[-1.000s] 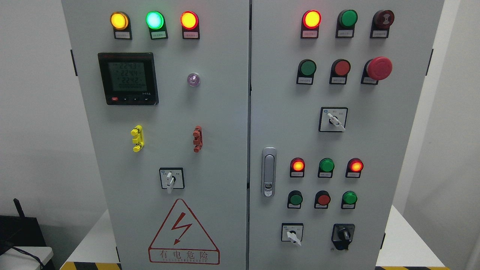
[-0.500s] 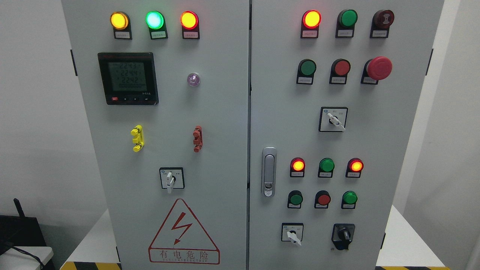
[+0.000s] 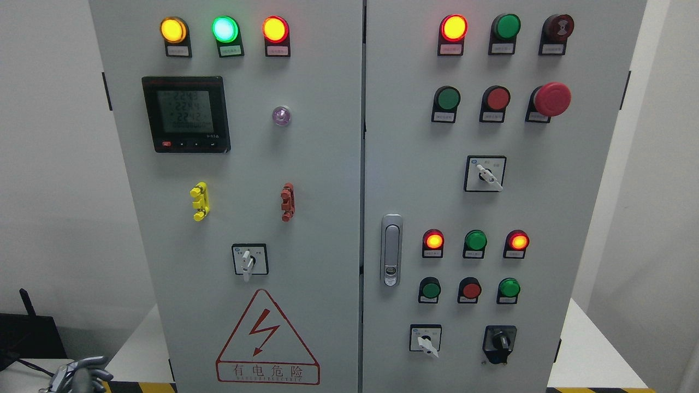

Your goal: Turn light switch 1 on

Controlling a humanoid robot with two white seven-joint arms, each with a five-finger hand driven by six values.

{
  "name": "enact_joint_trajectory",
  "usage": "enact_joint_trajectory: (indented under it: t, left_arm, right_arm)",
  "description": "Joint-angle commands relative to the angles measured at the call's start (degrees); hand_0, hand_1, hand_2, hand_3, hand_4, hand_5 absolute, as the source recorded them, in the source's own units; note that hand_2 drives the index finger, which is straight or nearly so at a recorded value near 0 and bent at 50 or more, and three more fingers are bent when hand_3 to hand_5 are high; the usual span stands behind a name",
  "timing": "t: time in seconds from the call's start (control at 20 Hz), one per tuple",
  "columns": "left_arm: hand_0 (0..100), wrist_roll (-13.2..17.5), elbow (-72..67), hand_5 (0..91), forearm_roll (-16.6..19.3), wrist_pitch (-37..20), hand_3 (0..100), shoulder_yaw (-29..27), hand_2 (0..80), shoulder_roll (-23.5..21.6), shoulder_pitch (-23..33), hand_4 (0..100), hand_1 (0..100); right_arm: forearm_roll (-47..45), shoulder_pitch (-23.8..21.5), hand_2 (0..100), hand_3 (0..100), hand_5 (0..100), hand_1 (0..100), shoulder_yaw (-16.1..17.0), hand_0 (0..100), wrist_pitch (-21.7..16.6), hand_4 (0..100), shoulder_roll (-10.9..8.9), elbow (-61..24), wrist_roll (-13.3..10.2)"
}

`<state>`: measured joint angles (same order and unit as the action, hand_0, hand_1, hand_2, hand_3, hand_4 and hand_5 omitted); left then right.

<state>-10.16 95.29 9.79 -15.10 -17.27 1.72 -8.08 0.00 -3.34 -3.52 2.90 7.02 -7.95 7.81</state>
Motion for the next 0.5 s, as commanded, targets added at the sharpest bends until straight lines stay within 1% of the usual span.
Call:
enact_joint_trajectory:
  t: [0.0,0.05,0.15,0.25,0.35,0.45]
  left_arm:
    - [6,-1.26,5.70,75.2,1.89,2.44,74,10.58,48.7,2.85,-3.08,81,10]
    - [3,-1.61,5.70,75.7,1.90,2.88,75,11.38,49.0,3.03,-3.26,81,12]
    - [0,-3.80,5.70,75.9,3.03,3.15,75,13.57,49.2,3.64,-4.13,81,16]
    - [0,-6.09,5.70,77.1,4.96,4.63,76,15.24,49.9,3.73,-4.40,81,19]
    - [0,-7.59,5.70,78.0,5.23,5.43,77,16.65,50.7,3.73,-5.01,82,22]
    - [0,-8.47,5.70,78.7,5.41,6.13,77,17.27,51.4,3.91,-5.28,82,25]
  right_arm:
    - [-1.06,0.00,0,0,0,39,0.00,12,0.00,0,0.01,0.04,0.10]
    - [-0.97,0.00,0,0,0,39,0.00,12,0.00,0,0.01,0.04,0.10]
    - [-1.06,0.00,0,0,0,39,0.00,12,0.00,0,0.01,0.04,0.01]
    - [-0.97,0.00,0,0,0,39,0.00,12,0.00,0,0.01,0.04,0.10]
    - [-1.06,0.00,0,0,0,39,0.00,12,0.00,0,0.01,-0.05,0.01]
    - [-1.06,0.00,0,0,0,39,0.00,12,0.00,0,0.01,-0.05,0.01]
